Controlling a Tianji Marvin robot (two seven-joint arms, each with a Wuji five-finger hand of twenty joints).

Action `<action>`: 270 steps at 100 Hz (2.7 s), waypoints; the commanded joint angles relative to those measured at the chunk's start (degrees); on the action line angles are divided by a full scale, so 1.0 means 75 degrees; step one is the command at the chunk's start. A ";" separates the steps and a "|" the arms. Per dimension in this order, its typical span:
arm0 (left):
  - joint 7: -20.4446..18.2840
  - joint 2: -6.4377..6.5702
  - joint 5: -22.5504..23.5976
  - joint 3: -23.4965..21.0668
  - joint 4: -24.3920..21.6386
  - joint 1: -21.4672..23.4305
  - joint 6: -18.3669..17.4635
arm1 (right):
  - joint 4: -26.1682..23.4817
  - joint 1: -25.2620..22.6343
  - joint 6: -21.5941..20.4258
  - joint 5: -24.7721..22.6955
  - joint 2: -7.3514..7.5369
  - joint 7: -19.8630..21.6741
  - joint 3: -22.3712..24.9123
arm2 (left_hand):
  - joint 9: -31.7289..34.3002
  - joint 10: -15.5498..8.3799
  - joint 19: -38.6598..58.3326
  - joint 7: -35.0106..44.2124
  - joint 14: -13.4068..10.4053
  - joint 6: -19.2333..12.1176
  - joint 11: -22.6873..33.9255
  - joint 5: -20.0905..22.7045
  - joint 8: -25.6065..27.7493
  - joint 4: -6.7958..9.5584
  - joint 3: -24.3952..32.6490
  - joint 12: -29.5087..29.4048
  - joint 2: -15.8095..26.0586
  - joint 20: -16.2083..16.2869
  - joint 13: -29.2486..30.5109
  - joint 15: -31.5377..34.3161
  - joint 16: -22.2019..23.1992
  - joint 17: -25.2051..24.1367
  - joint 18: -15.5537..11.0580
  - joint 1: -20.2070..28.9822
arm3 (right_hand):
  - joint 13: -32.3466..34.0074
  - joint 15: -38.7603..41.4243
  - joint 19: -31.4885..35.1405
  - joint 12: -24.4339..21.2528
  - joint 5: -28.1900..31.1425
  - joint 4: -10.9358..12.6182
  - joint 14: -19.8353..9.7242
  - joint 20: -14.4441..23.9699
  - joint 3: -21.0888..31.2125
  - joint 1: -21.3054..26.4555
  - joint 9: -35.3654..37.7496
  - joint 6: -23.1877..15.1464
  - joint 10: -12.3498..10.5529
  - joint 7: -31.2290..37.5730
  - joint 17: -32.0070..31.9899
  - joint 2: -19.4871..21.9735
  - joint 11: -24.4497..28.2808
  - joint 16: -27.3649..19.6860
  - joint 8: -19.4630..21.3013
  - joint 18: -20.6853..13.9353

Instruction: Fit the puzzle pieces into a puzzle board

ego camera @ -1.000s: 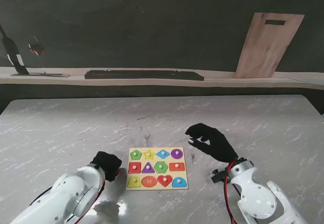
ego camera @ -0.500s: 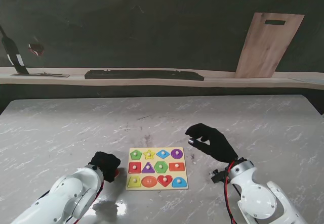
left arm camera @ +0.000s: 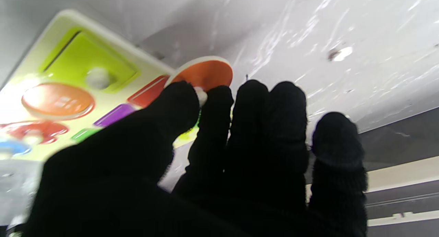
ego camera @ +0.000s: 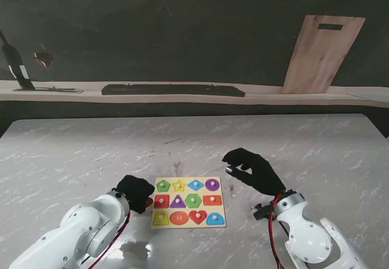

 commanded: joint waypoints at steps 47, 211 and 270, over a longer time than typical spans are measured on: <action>-0.0536 -0.0018 -0.0418 0.1188 -0.0314 -0.0838 -0.0025 | -0.0238 -0.0238 -0.0159 0.0192 -0.0017 0.0057 0.0101 | 0.0357 0.0275 0.0504 0.0550 -0.0434 -0.0429 0.0454 0.0321 0.0471 0.0667 0.0898 0.0265 -0.0114 0.0020 0.0404 0.0444 0.0123 0.0252 -0.0012 -0.0121 | 0.0059 0.0135 0.0123 0.0046 -0.0047 0.0076 -0.0147 0.0072 -0.0139 0.0034 0.0085 -0.0032 -0.0103 0.0140 -0.0086 0.0150 0.0084 0.0044 0.0045 -0.0117; 0.0031 -0.0017 -0.0918 0.3455 0.0636 -0.2154 0.0725 | -0.0482 -0.0457 -0.0184 0.0378 0.0023 0.0272 0.0193 | 0.0328 0.0208 0.0790 0.0823 -0.0589 -0.0647 0.0784 0.0227 0.0551 0.0678 0.0824 0.0346 0.0018 -0.0006 0.0515 0.0743 0.0155 0.0444 -0.0128 -0.0255 | 0.0044 0.0122 0.0139 0.0035 0.0019 0.0073 -0.0106 0.0067 -0.0147 0.0055 0.0106 0.0013 -0.0063 0.0093 -0.0105 0.0146 0.0056 0.0041 0.0052 -0.0084; -0.0152 0.0001 -0.0947 0.3499 0.0552 -0.2145 0.0794 | -0.0470 -0.0440 -0.0175 0.0371 0.0024 0.0277 0.0182 | 0.0265 0.0188 0.0782 0.0819 -0.0581 -0.0710 0.0759 0.0183 0.0548 0.0686 0.0736 0.0359 0.0041 -0.0003 0.0446 0.0716 0.0163 0.0387 -0.0142 -0.0247 | 0.0049 0.0124 0.0142 0.0035 0.0012 0.0073 -0.0107 0.0065 -0.0151 0.0056 0.0109 0.0009 -0.0064 0.0092 -0.0110 0.0146 0.0055 0.0041 0.0056 -0.0077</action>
